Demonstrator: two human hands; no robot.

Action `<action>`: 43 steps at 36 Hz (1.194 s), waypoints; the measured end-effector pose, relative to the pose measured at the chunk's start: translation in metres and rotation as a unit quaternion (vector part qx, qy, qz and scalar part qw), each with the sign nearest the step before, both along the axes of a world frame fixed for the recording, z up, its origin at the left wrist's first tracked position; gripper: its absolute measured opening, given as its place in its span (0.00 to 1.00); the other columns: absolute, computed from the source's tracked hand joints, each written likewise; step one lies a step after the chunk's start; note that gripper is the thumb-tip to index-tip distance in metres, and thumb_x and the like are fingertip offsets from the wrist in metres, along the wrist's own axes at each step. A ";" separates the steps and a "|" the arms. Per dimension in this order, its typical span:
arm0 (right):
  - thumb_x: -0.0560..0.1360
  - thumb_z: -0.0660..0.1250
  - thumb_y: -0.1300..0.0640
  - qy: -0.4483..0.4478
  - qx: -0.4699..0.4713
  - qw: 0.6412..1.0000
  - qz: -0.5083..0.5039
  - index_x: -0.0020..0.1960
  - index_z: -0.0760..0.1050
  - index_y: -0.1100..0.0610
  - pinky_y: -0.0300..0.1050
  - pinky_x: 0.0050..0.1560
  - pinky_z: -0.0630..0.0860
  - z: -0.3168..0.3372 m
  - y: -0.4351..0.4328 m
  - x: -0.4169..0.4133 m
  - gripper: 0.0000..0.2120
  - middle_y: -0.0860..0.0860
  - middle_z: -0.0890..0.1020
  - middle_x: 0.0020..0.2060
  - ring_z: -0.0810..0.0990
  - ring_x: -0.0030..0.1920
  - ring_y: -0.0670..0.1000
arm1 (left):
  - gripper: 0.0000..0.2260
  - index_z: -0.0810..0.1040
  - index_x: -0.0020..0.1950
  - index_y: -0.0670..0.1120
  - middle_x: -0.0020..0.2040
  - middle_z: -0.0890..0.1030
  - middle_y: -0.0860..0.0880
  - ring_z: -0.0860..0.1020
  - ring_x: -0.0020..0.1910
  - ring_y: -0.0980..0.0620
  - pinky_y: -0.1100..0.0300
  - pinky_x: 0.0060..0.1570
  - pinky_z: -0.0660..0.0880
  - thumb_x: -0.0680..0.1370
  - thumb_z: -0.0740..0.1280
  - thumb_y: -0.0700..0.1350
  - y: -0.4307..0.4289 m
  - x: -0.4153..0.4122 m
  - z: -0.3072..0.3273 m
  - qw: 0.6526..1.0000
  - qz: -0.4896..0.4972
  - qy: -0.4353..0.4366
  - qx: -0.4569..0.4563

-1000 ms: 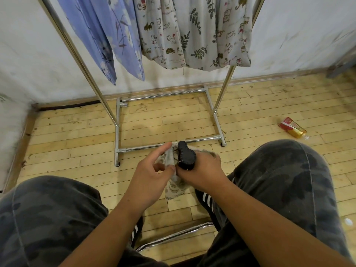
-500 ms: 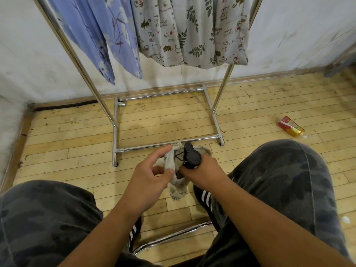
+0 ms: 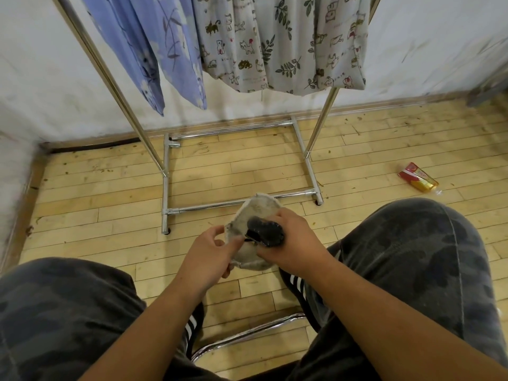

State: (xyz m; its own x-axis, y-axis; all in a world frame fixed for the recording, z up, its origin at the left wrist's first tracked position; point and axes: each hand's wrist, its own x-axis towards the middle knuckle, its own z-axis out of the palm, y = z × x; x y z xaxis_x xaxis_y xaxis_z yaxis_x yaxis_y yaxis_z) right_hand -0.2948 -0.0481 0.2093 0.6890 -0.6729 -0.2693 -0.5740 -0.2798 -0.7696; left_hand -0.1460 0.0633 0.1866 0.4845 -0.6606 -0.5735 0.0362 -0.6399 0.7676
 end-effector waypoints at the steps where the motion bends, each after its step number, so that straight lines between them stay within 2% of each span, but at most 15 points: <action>1: 0.70 0.78 0.59 0.006 -0.016 1.000 0.011 0.57 0.83 0.50 0.23 0.48 0.70 -0.001 -0.001 0.000 0.17 0.42 0.75 0.51 0.75 0.50 0.40 | 0.15 0.76 0.66 0.49 0.33 0.83 0.50 0.77 0.26 0.57 0.62 0.29 0.74 0.81 0.69 0.52 0.000 0.001 0.000 1.000 0.001 0.014 0.006; 4: 0.69 0.79 0.57 0.007 -0.047 0.998 0.039 0.60 0.84 0.52 0.30 0.58 0.72 -0.003 -0.002 0.001 0.20 0.46 0.76 0.57 0.76 0.57 0.46 | 0.11 0.80 0.58 0.45 0.29 0.81 0.51 0.76 0.25 0.57 0.63 0.27 0.72 0.82 0.68 0.52 0.002 0.001 0.000 0.999 -0.004 0.032 0.015; 6: 0.69 0.80 0.56 0.009 -0.057 0.997 0.043 0.59 0.84 0.51 0.36 0.61 0.73 -0.003 -0.002 0.001 0.19 0.47 0.76 0.57 0.75 0.58 0.47 | 0.12 0.81 0.56 0.46 0.28 0.81 0.49 0.76 0.25 0.55 0.62 0.26 0.71 0.83 0.67 0.53 0.001 0.003 0.002 1.000 -0.005 0.026 0.012; 8: 0.69 0.80 0.55 0.016 -0.066 0.997 0.040 0.58 0.84 0.52 0.36 0.60 0.73 -0.003 -0.002 0.001 0.18 0.47 0.75 0.55 0.75 0.57 0.47 | 0.11 0.80 0.55 0.48 0.29 0.82 0.49 0.75 0.24 0.54 0.62 0.24 0.70 0.83 0.66 0.55 -0.001 0.004 0.005 1.000 0.000 0.011 -0.001; 12: 0.68 0.80 0.56 0.028 -0.068 0.997 0.032 0.58 0.84 0.53 0.24 0.54 0.66 -0.006 -0.003 0.000 0.19 0.49 0.75 0.55 0.75 0.56 0.48 | 0.09 0.79 0.55 0.51 0.34 0.85 0.49 0.78 0.24 0.54 0.63 0.24 0.72 0.83 0.65 0.55 -0.003 0.003 0.010 0.999 0.024 -0.019 -0.039; 16: 0.68 0.81 0.55 0.021 -0.083 0.996 0.029 0.59 0.84 0.52 0.21 0.51 0.64 -0.007 -0.003 -0.001 0.20 0.49 0.75 0.54 0.74 0.54 0.47 | 0.05 0.77 0.56 0.55 0.38 0.86 0.54 0.80 0.27 0.56 0.62 0.27 0.77 0.84 0.64 0.54 -0.003 0.001 0.014 0.996 0.044 -0.032 -0.070; 19: 0.68 0.81 0.55 0.011 -0.084 0.996 0.023 0.59 0.84 0.53 0.22 0.50 0.65 -0.007 -0.004 -0.002 0.20 0.50 0.76 0.53 0.75 0.53 0.47 | 0.05 0.76 0.59 0.56 0.38 0.86 0.57 0.84 0.33 0.55 0.61 0.28 0.78 0.84 0.65 0.53 -0.002 0.001 0.015 0.994 0.052 -0.046 -0.080; 21: 0.68 0.81 0.55 0.009 -0.084 0.996 0.024 0.59 0.84 0.53 0.22 0.50 0.66 -0.007 -0.004 -0.002 0.19 0.49 0.76 0.53 0.74 0.52 0.47 | 0.05 0.76 0.59 0.57 0.38 0.86 0.57 0.84 0.32 0.54 0.62 0.27 0.77 0.84 0.65 0.52 -0.003 0.001 0.015 0.993 0.064 -0.056 -0.085; 26: 0.69 0.80 0.53 0.007 -0.092 0.995 0.027 0.57 0.85 0.51 0.23 0.47 0.67 -0.009 -0.004 -0.001 0.17 0.48 0.75 0.51 0.75 0.50 0.45 | 0.05 0.80 0.56 0.56 0.37 0.86 0.51 0.81 0.30 0.55 0.63 0.27 0.76 0.84 0.65 0.52 -0.003 0.002 0.015 0.991 0.060 -0.063 -0.103; 29: 0.69 0.80 0.53 0.007 -0.095 0.995 0.023 0.57 0.85 0.50 0.25 0.46 0.67 -0.011 -0.004 -0.001 0.17 0.48 0.76 0.51 0.75 0.50 0.46 | 0.05 0.82 0.51 0.57 0.35 0.82 0.56 0.77 0.31 0.60 0.68 0.31 0.74 0.82 0.68 0.54 -0.002 0.003 0.012 0.989 0.048 -0.087 -0.106; 32: 0.70 0.80 0.53 0.013 -0.091 0.996 0.017 0.57 0.85 0.50 0.25 0.46 0.67 -0.011 -0.005 -0.001 0.16 0.48 0.76 0.51 0.75 0.50 0.46 | 0.05 0.83 0.47 0.57 0.42 0.81 0.59 0.78 0.40 0.62 0.70 0.39 0.73 0.81 0.69 0.54 -0.003 0.004 0.010 0.988 0.031 -0.117 -0.097; 36: 0.70 0.79 0.52 0.025 -0.085 0.996 0.008 0.58 0.85 0.49 0.24 0.44 0.66 -0.011 -0.005 -0.001 0.17 0.47 0.75 0.52 0.75 0.50 0.45 | 0.05 0.82 0.48 0.57 0.54 0.77 0.55 0.76 0.51 0.66 0.69 0.50 0.68 0.81 0.68 0.55 -0.005 0.003 0.011 0.989 0.027 -0.114 -0.086; 40: 0.70 0.79 0.53 0.040 -0.064 0.997 0.001 0.59 0.84 0.50 0.24 0.47 0.66 -0.012 -0.005 -0.002 0.18 0.47 0.74 0.54 0.75 0.53 0.47 | 0.07 0.81 0.48 0.55 0.51 0.81 0.56 0.77 0.50 0.66 0.64 0.49 0.71 0.81 0.67 0.56 -0.004 0.003 0.014 0.991 0.025 -0.097 -0.087; 43: 0.70 0.78 0.54 0.057 -0.064 0.996 0.005 0.59 0.84 0.50 0.33 0.53 0.71 -0.013 -0.005 -0.003 0.18 0.48 0.73 0.55 0.73 0.56 0.49 | 0.08 0.82 0.48 0.55 0.46 0.84 0.55 0.81 0.45 0.61 0.62 0.45 0.75 0.81 0.67 0.56 -0.005 0.001 0.019 0.993 0.030 -0.065 -0.097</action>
State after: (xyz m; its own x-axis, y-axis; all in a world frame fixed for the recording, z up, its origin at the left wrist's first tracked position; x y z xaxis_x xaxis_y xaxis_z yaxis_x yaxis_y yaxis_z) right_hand -0.2977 -0.0526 0.1968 0.6661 -0.6999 -0.2580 -0.6518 -0.3778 -0.6576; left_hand -0.1451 0.0586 0.2058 0.5881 -0.7199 -0.3686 -0.0368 -0.4791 0.8770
